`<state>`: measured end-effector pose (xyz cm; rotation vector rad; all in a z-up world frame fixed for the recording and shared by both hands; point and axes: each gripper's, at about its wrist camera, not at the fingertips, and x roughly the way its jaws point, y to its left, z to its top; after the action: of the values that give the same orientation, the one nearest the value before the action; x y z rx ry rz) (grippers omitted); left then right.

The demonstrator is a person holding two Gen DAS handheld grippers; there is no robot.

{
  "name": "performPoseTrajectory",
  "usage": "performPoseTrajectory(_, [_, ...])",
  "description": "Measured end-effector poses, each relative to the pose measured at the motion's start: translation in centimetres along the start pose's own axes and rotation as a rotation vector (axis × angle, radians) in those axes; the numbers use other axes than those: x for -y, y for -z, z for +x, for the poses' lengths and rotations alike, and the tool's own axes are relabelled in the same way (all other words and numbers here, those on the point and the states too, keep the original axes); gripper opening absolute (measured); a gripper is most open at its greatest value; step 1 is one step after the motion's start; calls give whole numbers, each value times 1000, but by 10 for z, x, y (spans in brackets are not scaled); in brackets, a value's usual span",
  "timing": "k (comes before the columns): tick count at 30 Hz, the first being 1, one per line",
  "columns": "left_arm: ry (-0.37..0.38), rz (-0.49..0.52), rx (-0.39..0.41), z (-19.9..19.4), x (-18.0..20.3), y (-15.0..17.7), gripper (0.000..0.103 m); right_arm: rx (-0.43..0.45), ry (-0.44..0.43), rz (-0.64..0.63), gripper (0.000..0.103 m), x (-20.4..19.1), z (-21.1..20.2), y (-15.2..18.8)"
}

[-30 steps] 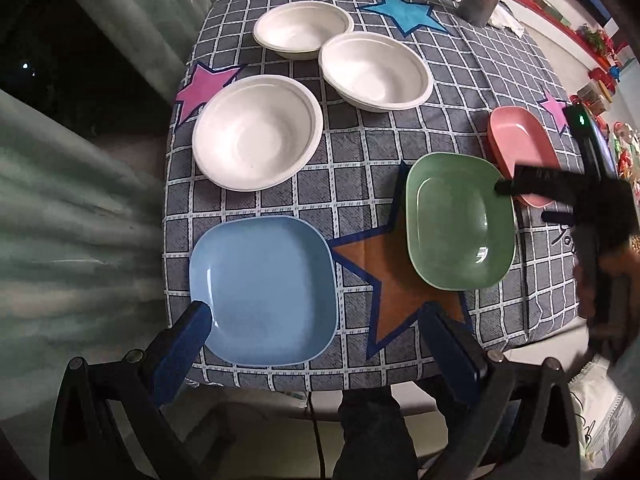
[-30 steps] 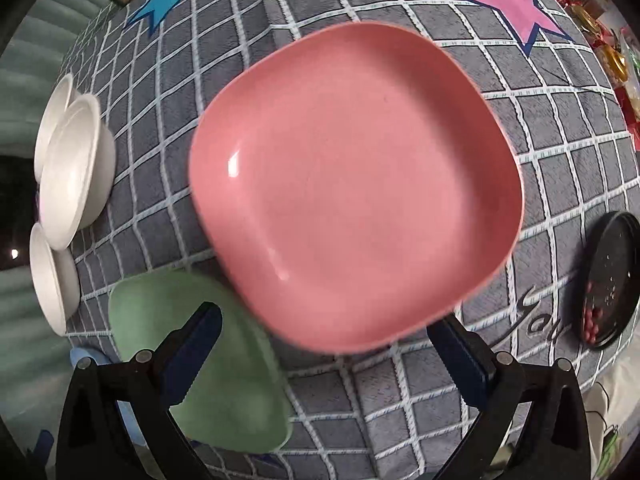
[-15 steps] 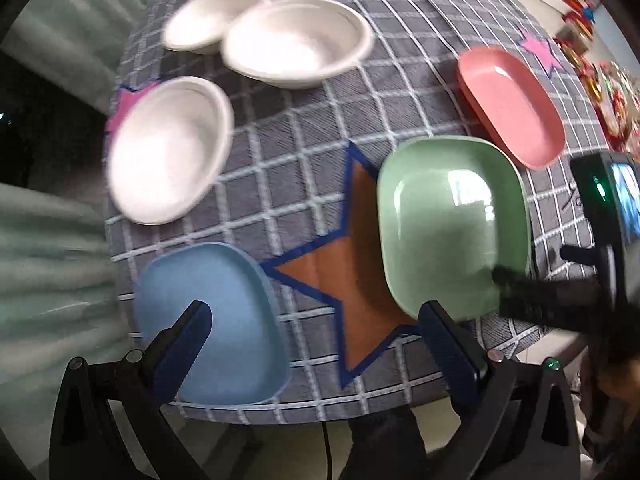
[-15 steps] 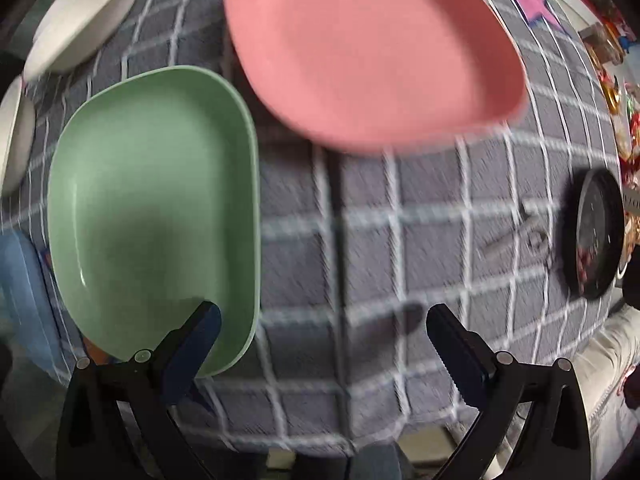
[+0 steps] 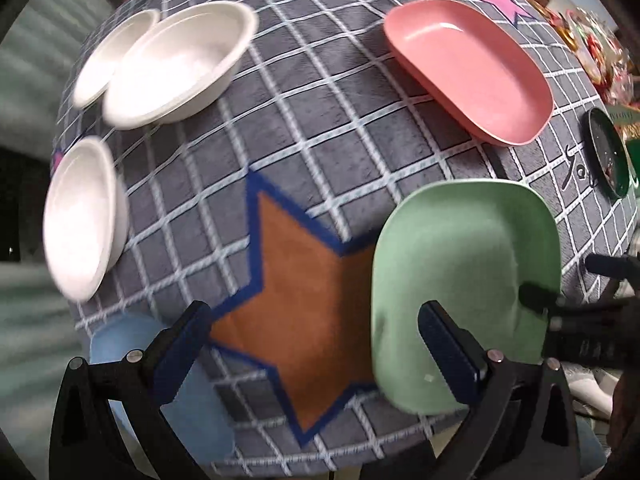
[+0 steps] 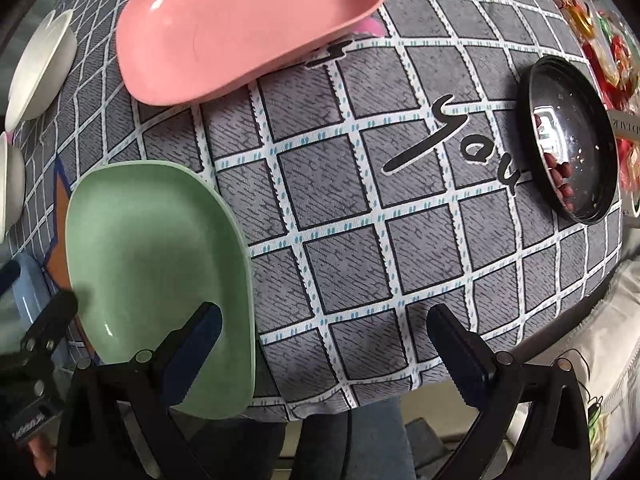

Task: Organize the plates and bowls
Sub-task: 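Close the right gripper on the green plate rim and lift it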

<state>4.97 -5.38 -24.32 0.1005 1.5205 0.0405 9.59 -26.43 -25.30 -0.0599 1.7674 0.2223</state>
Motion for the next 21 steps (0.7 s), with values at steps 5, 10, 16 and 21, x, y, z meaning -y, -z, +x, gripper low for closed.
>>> performPoseTrajectory(5, [31,24,-27,17,11,-12,91,8,8,-30,103,-20,37,13])
performPoseTrajectory(10, [62,51,-50,25,12,-17,80,14,-22,-23,94,-79,41,49])
performPoseTrajectory(16, [141,69,-52,22,37,-14,41,24,-50,-89,49,-144,22,54])
performPoseTrajectory(21, [131,38,-96,26,53,-10,40,27,-94,-111,36,-175,10,71])
